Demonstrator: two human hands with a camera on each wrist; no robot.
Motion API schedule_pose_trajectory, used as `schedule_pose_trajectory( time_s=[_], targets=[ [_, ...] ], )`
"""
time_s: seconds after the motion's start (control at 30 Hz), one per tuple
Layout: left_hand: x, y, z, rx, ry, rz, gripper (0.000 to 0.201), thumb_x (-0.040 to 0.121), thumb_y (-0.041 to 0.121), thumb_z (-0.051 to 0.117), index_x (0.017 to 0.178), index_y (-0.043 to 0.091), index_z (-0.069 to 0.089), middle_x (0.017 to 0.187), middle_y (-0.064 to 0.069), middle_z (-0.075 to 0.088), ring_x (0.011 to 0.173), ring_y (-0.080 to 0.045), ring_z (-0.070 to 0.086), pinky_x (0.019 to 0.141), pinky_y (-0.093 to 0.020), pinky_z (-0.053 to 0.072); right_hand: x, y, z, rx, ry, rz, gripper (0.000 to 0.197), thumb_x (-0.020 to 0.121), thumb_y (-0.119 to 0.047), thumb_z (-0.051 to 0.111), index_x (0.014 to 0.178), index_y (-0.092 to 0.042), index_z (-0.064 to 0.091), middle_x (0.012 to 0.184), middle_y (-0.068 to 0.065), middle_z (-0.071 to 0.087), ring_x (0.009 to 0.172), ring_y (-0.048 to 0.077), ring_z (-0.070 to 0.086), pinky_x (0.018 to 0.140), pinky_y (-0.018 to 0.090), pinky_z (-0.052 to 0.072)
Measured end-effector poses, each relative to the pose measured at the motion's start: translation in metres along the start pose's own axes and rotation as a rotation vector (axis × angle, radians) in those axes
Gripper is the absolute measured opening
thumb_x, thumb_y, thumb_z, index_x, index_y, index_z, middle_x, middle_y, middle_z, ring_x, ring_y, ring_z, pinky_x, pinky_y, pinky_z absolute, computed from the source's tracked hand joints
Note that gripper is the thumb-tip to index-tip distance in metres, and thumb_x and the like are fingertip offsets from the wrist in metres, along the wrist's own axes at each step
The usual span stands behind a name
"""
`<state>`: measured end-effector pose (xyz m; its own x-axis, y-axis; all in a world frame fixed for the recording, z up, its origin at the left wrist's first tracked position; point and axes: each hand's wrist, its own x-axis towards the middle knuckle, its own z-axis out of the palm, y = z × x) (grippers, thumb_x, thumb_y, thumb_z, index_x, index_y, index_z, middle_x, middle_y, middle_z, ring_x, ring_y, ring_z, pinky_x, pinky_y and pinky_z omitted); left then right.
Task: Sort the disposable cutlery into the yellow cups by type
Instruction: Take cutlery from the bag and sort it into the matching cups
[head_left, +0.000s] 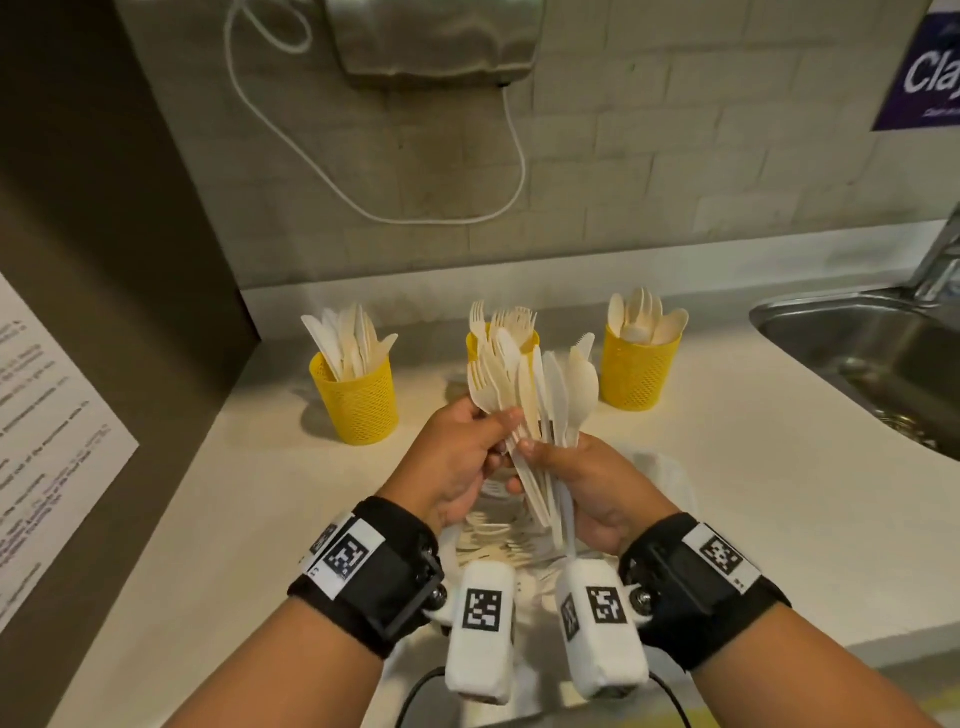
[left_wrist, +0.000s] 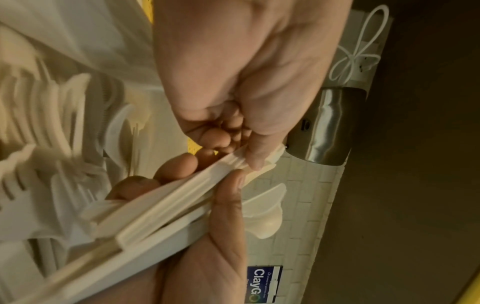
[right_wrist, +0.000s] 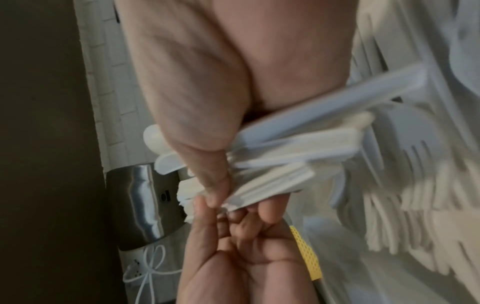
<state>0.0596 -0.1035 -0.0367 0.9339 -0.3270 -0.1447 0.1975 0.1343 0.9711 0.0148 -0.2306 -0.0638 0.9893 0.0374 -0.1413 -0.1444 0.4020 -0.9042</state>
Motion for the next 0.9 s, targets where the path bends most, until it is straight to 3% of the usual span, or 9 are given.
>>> schedule_pose_trajectory(
  time_s=[0.13,0.2,0.33,0.4,0.47,0.53,0.73,0.9],
  targets=[
    [0.007,0.001,0.002,0.049,0.06,0.016,0.012,0.089,0.008,0.058,0.087,0.016,0.067,0.078,-0.005,0.062,0.059,-0.01,0.046,0.048,-0.018,0.046,0.005,-0.003,0.001,-0.013,0.069,-0.003,0.022,0.089,-0.008,0.059,0.11,-0.006,0.064,0.082,0.013,0.071,0.069,0.022,0.067,0.058,0.03,0.055],
    [0.007,0.0,0.005,0.093,0.109,0.063,0.011,0.087,0.007,0.061,0.085,0.016,0.066,0.073,-0.001,0.065,0.054,-0.007,0.054,0.054,-0.02,0.05,0.005,-0.005,0.002,-0.025,0.078,-0.024,0.025,0.088,-0.003,0.058,0.112,-0.007,0.064,0.087,0.015,0.072,0.076,0.026,0.068,0.064,0.034,0.057],
    [0.008,-0.001,0.013,0.234,0.142,0.131,0.013,0.079,0.007,0.071,0.081,0.017,0.063,0.079,-0.004,0.071,0.071,-0.017,0.068,0.072,-0.032,0.059,0.003,-0.009,0.001,-0.055,0.089,-0.035,0.026,0.087,0.003,0.056,0.11,-0.006,0.063,0.086,0.016,0.072,0.074,0.024,0.069,0.06,0.036,0.057],
    [0.012,-0.001,0.014,0.195,0.137,0.101,0.011,0.079,0.005,0.071,0.085,0.011,0.064,0.078,-0.005,0.071,0.07,-0.016,0.067,0.069,-0.03,0.059,0.003,-0.01,-0.003,-0.015,0.087,-0.015,0.027,0.087,0.001,0.056,0.113,-0.004,0.063,0.088,0.017,0.073,0.078,0.027,0.07,0.066,0.04,0.057],
    [0.015,0.001,0.013,0.086,0.127,0.047,0.009,0.081,0.002,0.068,0.087,0.008,0.063,0.076,-0.004,0.068,0.066,-0.012,0.066,0.059,-0.022,0.054,0.004,-0.013,-0.008,0.045,0.084,0.016,0.028,0.088,-0.003,0.056,0.116,-0.004,0.062,0.097,0.022,0.072,0.085,0.033,0.069,0.075,0.045,0.057],
    [0.018,0.004,0.012,0.026,0.117,0.012,0.011,0.083,0.001,0.065,0.086,0.01,0.06,0.076,-0.004,0.064,0.063,-0.01,0.062,0.052,-0.017,0.049,0.004,-0.017,-0.012,0.083,0.099,0.04,0.026,0.089,-0.005,0.056,0.114,-0.002,0.063,0.095,0.023,0.071,0.081,0.032,0.068,0.07,0.042,0.056],
    [0.032,0.017,0.002,0.059,0.111,0.051,0.014,0.084,-0.001,0.064,0.083,0.012,0.057,0.075,-0.002,0.059,0.068,-0.01,0.056,0.056,-0.018,0.048,0.006,-0.019,-0.021,0.159,0.199,0.04,0.018,0.089,-0.005,0.056,0.104,0.004,0.059,0.074,0.012,0.063,0.062,0.018,0.065,0.059,0.031,0.053],
    [0.054,0.055,-0.01,-0.013,0.165,0.19,0.012,0.084,-0.005,0.061,0.089,0.006,0.059,0.077,-0.006,0.062,0.073,-0.016,0.061,0.067,-0.025,0.052,0.001,-0.023,-0.036,0.229,0.235,-0.015,0.029,0.091,-0.005,0.054,0.119,0.005,0.054,0.078,0.01,0.063,0.068,0.019,0.064,0.06,0.029,0.052]
  ],
)
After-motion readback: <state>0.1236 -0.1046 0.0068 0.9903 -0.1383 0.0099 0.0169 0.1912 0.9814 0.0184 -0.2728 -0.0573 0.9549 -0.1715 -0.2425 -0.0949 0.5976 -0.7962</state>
